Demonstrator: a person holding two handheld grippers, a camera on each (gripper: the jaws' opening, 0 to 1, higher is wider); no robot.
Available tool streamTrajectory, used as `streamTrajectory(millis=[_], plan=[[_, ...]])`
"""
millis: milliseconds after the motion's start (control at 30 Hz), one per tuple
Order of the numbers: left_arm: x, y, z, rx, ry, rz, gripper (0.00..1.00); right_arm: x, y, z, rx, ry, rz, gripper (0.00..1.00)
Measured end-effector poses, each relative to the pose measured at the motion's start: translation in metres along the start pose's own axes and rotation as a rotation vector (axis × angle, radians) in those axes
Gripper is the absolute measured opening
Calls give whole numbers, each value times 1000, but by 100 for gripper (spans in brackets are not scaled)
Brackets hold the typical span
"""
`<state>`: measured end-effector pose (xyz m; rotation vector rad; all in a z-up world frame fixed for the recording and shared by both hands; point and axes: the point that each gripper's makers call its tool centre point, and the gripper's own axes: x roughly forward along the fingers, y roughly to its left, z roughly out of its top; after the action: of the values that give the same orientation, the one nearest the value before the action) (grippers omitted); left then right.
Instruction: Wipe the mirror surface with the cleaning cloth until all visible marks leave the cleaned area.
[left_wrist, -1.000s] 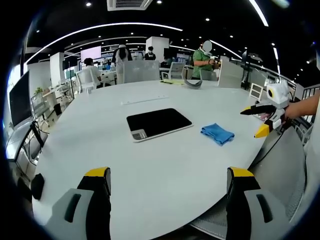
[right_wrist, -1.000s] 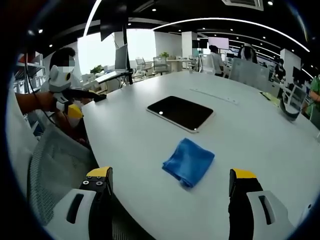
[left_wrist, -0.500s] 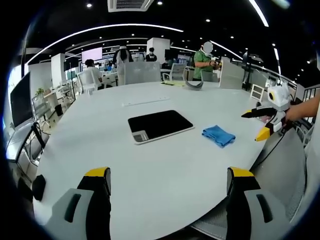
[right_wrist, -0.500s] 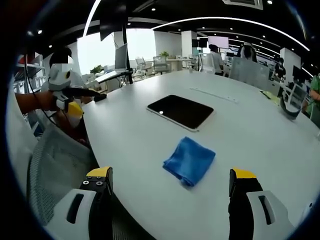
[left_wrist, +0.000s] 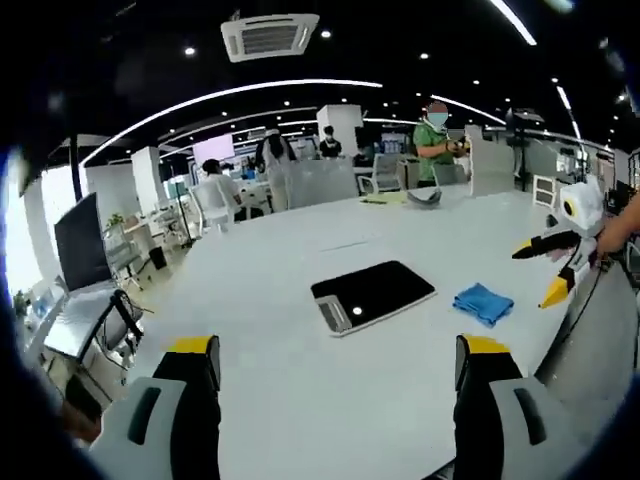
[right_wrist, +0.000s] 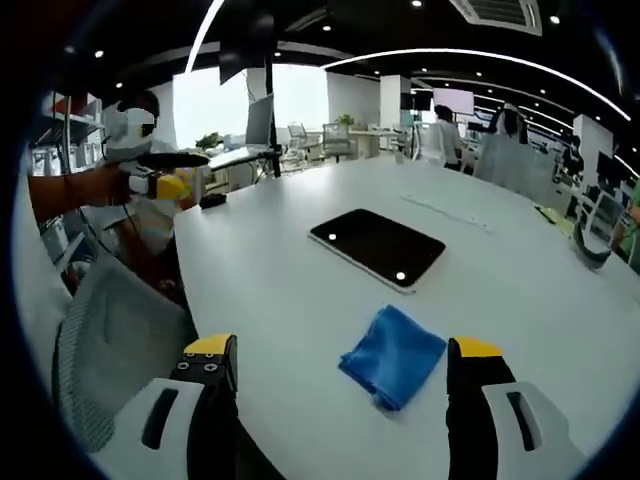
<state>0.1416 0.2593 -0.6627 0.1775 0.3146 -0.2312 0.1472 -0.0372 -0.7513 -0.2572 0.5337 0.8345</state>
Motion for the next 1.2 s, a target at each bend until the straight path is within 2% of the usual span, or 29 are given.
streamTrajectory(millis=[67,100,133,200,300,433,567,767,967,1067,1200], plan=[[-8,29,25,-44,-55,72,99,2,0,10,5,-27,6,86],[-14,51,40,-66,-90,133,99,4,-1,15,6,-39,6,86],[-17,60,44,-83,-84,147,99,5,-2,16,5,-35,6,86],[-21,66,50,-73,-98,154,99,6,-3,15,4,-39,4,86],[-21,63,47,-78,-85,170,99,5,-6,5,29,-20,-2,86],[-17,56,40,-159,-87,186,99,4,-8,-4,45,-2,-4,86],[-10,48,39,-175,-88,169,99,3,-8,-3,49,-3,-6,86],[-6,49,36,-203,-90,163,99,2,-9,1,32,-7,0,86],[-5,41,30,-202,-69,155,99,0,-15,1,45,-10,-11,86],[-1,30,22,-210,-46,117,99,-2,-16,1,45,-16,-18,86],[4,5,7,-178,6,29,99,-7,-18,-2,57,-21,-29,87]])
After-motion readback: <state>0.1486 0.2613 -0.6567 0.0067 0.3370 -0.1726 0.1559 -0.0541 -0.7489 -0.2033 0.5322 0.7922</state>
